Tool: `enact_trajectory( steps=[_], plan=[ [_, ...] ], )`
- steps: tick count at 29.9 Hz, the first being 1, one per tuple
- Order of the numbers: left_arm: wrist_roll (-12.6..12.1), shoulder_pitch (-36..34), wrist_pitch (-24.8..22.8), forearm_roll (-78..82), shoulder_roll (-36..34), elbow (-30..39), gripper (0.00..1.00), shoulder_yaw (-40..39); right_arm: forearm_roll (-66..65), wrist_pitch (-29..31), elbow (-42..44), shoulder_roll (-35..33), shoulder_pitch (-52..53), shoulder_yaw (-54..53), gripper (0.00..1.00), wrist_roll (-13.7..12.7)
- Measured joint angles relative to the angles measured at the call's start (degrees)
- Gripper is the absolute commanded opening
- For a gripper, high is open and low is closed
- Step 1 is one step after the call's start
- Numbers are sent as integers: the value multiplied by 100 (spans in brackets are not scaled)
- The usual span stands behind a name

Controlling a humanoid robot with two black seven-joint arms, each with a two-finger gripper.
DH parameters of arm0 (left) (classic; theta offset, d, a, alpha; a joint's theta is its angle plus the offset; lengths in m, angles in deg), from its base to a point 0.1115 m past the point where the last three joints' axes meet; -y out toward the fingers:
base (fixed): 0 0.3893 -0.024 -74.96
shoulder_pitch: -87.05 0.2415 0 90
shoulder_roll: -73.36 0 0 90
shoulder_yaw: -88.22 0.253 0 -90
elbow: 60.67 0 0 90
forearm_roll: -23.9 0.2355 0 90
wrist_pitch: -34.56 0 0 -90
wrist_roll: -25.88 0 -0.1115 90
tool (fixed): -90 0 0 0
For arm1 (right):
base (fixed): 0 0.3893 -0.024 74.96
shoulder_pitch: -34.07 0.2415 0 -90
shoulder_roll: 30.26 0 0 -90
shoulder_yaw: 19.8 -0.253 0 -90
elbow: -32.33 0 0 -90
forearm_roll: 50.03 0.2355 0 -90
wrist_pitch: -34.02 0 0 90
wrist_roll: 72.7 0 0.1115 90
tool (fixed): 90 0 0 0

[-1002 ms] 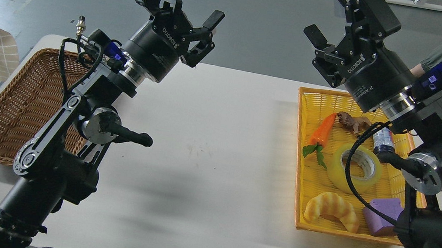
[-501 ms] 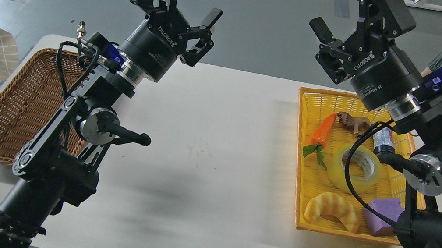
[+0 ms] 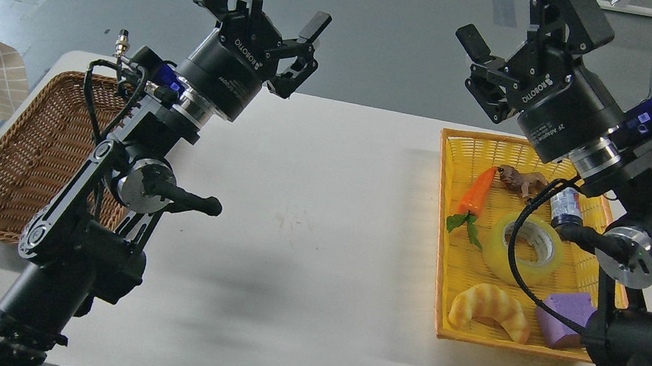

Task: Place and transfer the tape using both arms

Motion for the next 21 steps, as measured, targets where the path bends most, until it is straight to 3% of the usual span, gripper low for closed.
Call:
enact_trajectory(
  steps=[21],
  plan=[
    [-25,-24,1,-115,0,0,98,-4,-10,-67,3,0,12,-1,100,-42]
  ],
)
